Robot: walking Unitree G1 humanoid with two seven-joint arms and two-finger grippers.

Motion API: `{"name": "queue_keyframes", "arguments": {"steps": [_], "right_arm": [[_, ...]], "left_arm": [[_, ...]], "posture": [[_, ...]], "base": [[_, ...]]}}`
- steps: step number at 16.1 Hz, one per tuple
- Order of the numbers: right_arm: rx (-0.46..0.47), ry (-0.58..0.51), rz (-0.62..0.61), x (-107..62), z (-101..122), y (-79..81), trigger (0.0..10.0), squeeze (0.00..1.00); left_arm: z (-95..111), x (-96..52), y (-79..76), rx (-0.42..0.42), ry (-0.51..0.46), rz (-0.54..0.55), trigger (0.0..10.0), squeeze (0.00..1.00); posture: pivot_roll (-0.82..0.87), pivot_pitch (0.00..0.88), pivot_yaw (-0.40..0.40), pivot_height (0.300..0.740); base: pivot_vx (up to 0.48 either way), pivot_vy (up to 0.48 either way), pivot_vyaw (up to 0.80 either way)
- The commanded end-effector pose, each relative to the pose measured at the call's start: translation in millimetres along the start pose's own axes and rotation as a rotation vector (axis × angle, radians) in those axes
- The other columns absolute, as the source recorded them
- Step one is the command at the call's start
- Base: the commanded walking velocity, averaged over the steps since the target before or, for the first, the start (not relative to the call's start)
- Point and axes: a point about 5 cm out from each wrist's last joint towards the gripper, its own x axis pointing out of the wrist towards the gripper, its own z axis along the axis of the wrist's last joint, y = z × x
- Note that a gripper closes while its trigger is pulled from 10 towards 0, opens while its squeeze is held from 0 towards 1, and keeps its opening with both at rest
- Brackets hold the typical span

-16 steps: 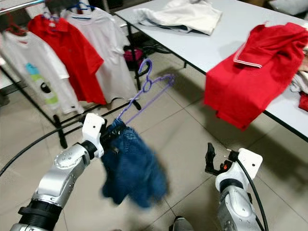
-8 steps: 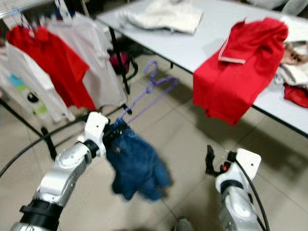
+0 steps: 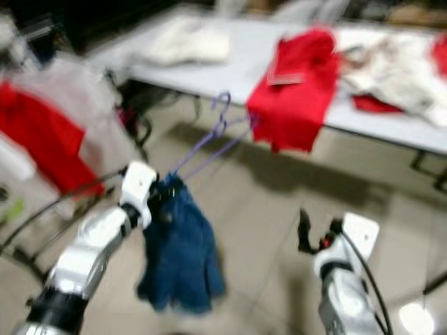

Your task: Hang hanger

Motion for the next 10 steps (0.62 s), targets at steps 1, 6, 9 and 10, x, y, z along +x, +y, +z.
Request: {"name": "queue_keyframes", "arguments": {"steps": [1, 6, 9, 10], "right_arm": [[0.014, 0.008, 0.023, 0.1, -0.7, 8.0, 10.0, 0.00], [-0.033, 0.019, 0.028, 3.9, 2.4, 2.7, 10.0, 0.00], [-0.051, 0.022, 0.043, 7.6, 4.5, 1.2, 10.0, 0.00], [-0.053, 0.021, 0.046, 8.7, 5.1, 1.8, 10.0, 0.00]], "left_arm": [[4.3, -4.5, 11.0, 0.006, -0.018, 0.043, 10.0, 0.00], [1.1, -1.9, 4.4, -0.027, -0.028, 0.066, 10.0, 0.00], [0.6, -3.6, 2.3, -0.036, -0.037, 0.078, 10.0, 0.00], [-0.3, -4.1, 2.7, -0.033, -0.036, 0.080, 10.0, 0.00]], "posture": [[-0.03, 0.025, 0.150, 0.740], [-0.05, 0.016, 0.082, 0.740], [-0.04, 0.014, 0.062, 0.740], [-0.05, 0.013, 0.062, 0.740]], "base": [[0.000, 0.405, -0.79], [0.000, 0.403, -0.79], [0.000, 0.405, -0.79], [0.000, 0.401, -0.79]]}}
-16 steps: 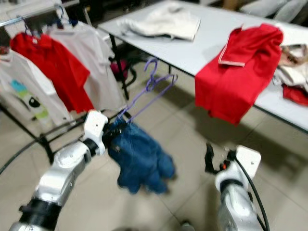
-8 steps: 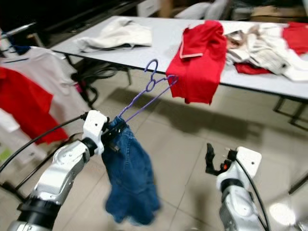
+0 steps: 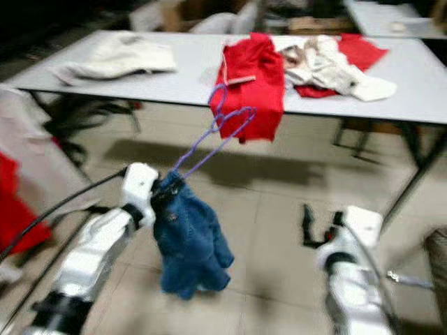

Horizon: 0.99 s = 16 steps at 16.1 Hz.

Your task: Hang hanger

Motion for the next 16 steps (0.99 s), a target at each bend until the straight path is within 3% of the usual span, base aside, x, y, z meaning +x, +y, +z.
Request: {"name": "queue_keyframes", "arguments": {"steps": [1, 5, 8, 12, 14, 15, 16], "right_arm": [[-0.008, 0.016, -0.002, 0.9, -1.3, -2.0, 10.0, 0.00], [0.012, 0.021, -0.021, -2.3, -4.5, -1.2, 10.0, 0.00], [0.024, 0.018, -0.032, -2.5, -5.5, 0.9, 10.0, 0.00], [0.027, 0.009, -0.046, -6.2, -5.2, 1.4, 10.0, 0.00], [0.012, -0.004, -0.034, -5.6, -3.6, 0.9, 10.0, 0.00], [0.002, -0.035, 0.012, -3.0, 1.8, 2.9, 10.0, 0.00], [-0.005, -0.039, 0.022, -2.3, 3.0, 3.3, 10.0, 0.00]], "left_arm": [[8.9, 0.4, 2.3, 0.010, -0.042, 0.015, 10.0, 0.00], [12.5, 3.9, 3.6, 0.027, -0.044, -0.002, 10.0, 0.00], [21.5, 7.4, 2.0, 0.092, -0.072, -0.045, 10.0, 0.00], [23.2, 12.5, 2.3, 0.103, -0.065, -0.056, 10.0, 0.00], [24.2, 14.6, 3.8, 0.064, -0.071, -0.045, 10.0, 0.00], [26.5, 13.7, 8.4, 0.055, -0.087, -0.047, 4.2, 0.00], [25.6, 13.6, 9.8, 0.057, -0.075, -0.044, 4.2, 0.00]], "posture": [[-0.05, 0.013, 0.062, 0.740], [-0.04, 0.014, 0.093, 0.740], [-0.03, 0.019, 0.111, 0.740], [-0.05, 0.027, 0.130, 0.740], [-0.05, 0.028, 0.127, 0.740], [-0.05, 0.027, 0.120, 0.740], [-0.05, 0.027, 0.119, 0.740]], "base": [[0.000, 0.401, -0.79], [0.000, 0.393, -0.79], [0.000, 0.000, -0.79], [0.000, -0.480, -0.79], [0.000, 0.000, -0.79], [0.000, 0.000, 0.00], [0.000, 0.000, 0.00]]}}
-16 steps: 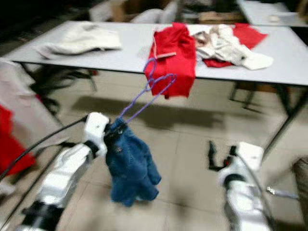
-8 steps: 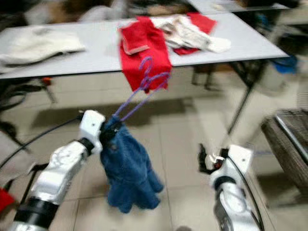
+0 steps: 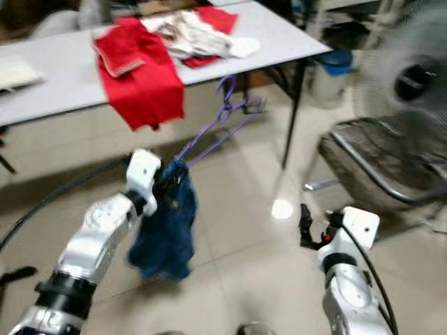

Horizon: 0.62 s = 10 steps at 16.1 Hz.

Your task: Hang hanger

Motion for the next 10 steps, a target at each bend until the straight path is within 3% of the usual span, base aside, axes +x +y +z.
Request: {"name": "queue_keyframes", "arguments": {"steps": [1, 7, 10], "right_arm": [[0.002, -0.023, 0.056, 3.4, 4.9, 8.2, 10.0, 0.00], [-0.050, -0.029, 0.113, 13.1, 8.2, 10.3, 10.0, 0.00], [-0.101, -0.055, 0.203, 15.6, 12.9, 12.8, 10.0, 0.00]], "left_arm": [[3.8, -3.3, 8.6, 0.000, -0.012, -0.002, 0.0, 0.00], [11.2, -2.4, 17.5, 0.009, -0.026, -0.035, 0.0, 0.00], [18.9, -4.3, 10.4, -0.023, -0.067, -0.176, 0.0, 0.00]], "posture": [[-0.04, 0.027, 0.112, 0.740], [-0.02, 0.033, 0.099, 0.740], [-0.02, 0.036, 0.102, 0.740]], "base": [[0.000, 0.000, 0.00], [0.000, 0.000, 0.00], [0.000, 0.000, 0.00]]}}
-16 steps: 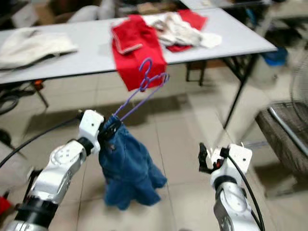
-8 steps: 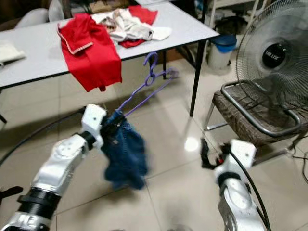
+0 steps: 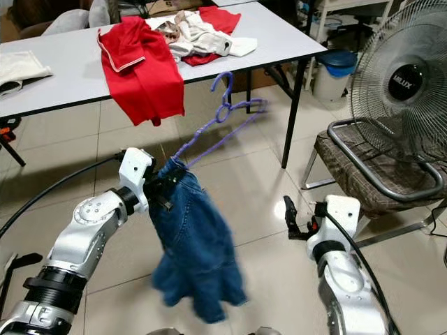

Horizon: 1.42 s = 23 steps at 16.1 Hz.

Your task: Hang hanger

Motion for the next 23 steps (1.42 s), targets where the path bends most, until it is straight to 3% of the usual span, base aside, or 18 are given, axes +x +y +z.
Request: {"name": "queue_keyframes", "arguments": {"steps": [1, 4, 5, 6, 7, 10, 11, 13, 16, 17, 20, 23], "right_arm": [[-0.020, -0.009, 0.069, 0.3, 1.4, 4.2, 10.0, 0.00], [-0.050, -0.003, 0.243, -5.9, 0.9, -1.4, 10.0, 0.00], [0.003, -0.018, 0.328, -8.2, 3.0, -8.9, 10.0, 0.05], [0.018, -0.022, 0.349, -8.5, 3.6, -11.8, 10.0, 0.05], [0.017, -0.016, 0.365, -6.7, 2.9, -17.7, 10.0, 1.00], [0.127, -0.038, 0.427, 2.3, 4.3, -28.6, 10.0, 1.00], [0.149, -0.042, 0.438, 4.0, 4.4, -30.8, 10.0, 1.00], [0.270, -0.019, 0.453, 17.7, 4.7, -49.5, 10.0, 1.00], [0.311, 0.098, 0.480, 20.7, -12.4, -64.5, 10.0, 1.00], [0.309, 0.108, 0.480, 20.8, -14.2, -65.9, 10.0, 1.00], [0.422, 0.077, 0.545, 35.3, -3.6, -61.8, 10.0, 1.00], [0.400, 0.088, 0.645, 49.7, 9.6, -53.4, 10.0, 1.00]], "left_arm": [[17.3, -1.3, 4.3, 0.030, -0.047, -0.051, 0.0, 0.00], [39.7, -2.9, 22.0, 0.046, -0.073, -0.175, 0.0, 0.00], [58.9, -4.0, 32.3, 0.047, -0.088, -0.279, 0.0, 0.00], [65.1, -4.6, 34.8, 0.048, -0.092, -0.314, 0.0, 0.00], [73.6, -5.4, 37.0, 0.073, -0.087, -0.378, 0.0, 0.00], [86.5, -11.0, 31.4, 0.071, -0.041, -0.646, 0.0, 0.00], [87.7, -11.7, 30.8, 0.070, -0.031, -0.684, 0.0, 0.00], [99.7, -11.6, 23.9, 0.069, -0.018, -0.839, 0.0, 0.00], [114.8, -10.5, 16.4, 0.060, -0.058, -0.919, 0.0, 0.00], [116.3, -10.7, 15.4, 0.058, -0.061, -0.928, 0.0, 0.00], [125.4, -18.6, -1.1, 0.066, -0.055, -1.065, 0.0, 0.00], [126.6, -22.6, -17.6, 0.092, -0.023, -1.164, 0.0, 0.00]], "posture": [[-0.02, 0.040, 0.103, 0.740], [-0.02, 0.051, 0.106, 0.740], [-0.02, 0.063, 0.115, 0.740], [-0.02, 0.065, 0.116, 0.740], [-0.02, 0.067, 0.117, 0.740], [-0.02, 0.084, 0.124, 0.740], [-0.02, 0.086, 0.123, 0.740], [-0.01, 0.101, 0.117, 0.740], [0.00, 0.116, 0.104, 0.740], [0.00, 0.116, 0.104, 0.740], [0.01, 0.119, 0.092, 0.740], [0.02, 0.118, 0.094, 0.740]], "base": [[0.000, 0.000, 0.00], [0.000, 0.000, 0.00], [0.000, 0.000, 0.00], [0.000, 0.000, 0.00], [0.000, 0.000, 0.00], [0.000, 0.000, 0.00], [0.000, 0.000, 0.00], [0.000, 0.000, 0.00], [0.000, 0.000, 0.00], [0.000, 0.000, 0.00], [0.000, 0.000, 0.00], [0.000, 0.000, 0.00]]}}
